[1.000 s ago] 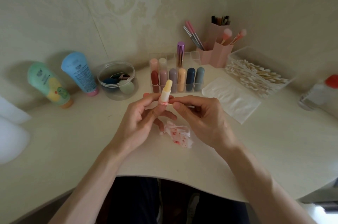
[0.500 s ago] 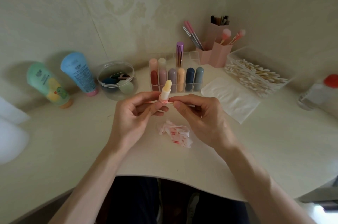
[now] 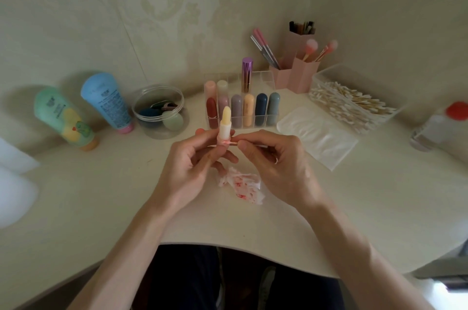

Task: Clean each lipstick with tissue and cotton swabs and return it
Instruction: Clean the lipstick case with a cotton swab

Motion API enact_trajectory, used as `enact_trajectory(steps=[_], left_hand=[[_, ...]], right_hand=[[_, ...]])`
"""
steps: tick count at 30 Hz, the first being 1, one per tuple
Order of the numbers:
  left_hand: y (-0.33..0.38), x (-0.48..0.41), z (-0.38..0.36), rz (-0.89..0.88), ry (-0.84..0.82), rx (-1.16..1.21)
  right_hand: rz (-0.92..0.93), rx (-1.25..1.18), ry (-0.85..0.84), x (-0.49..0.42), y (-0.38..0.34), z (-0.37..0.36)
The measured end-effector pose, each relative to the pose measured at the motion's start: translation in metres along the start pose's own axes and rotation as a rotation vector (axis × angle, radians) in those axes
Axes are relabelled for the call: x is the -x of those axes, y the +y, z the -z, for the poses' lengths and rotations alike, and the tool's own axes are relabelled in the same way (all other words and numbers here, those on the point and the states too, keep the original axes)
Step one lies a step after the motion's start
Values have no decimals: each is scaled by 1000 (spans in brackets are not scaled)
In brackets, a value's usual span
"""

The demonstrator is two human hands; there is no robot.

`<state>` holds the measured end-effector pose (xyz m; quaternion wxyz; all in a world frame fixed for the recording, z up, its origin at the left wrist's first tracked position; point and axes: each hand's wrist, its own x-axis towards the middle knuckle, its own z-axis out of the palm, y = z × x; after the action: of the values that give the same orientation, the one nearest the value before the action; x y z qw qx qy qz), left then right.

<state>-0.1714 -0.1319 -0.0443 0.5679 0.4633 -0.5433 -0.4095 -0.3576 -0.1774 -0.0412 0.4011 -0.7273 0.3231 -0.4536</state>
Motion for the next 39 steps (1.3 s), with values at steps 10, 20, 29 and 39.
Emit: enact_trajectory(steps=[10,20,29,39], left_hand=[[4,1,-2,18,-30,15],[5,0,1,71,-43,88],[4,2,1,85,34,-4],[7,-1,-3,88,96,-50]], right_hand=[[26,-9,-35,2,-2,-1],[28,-15,-32,1,-1,1],[22,122,77,0,4,4],[-35,213,275,-3,0,14]])
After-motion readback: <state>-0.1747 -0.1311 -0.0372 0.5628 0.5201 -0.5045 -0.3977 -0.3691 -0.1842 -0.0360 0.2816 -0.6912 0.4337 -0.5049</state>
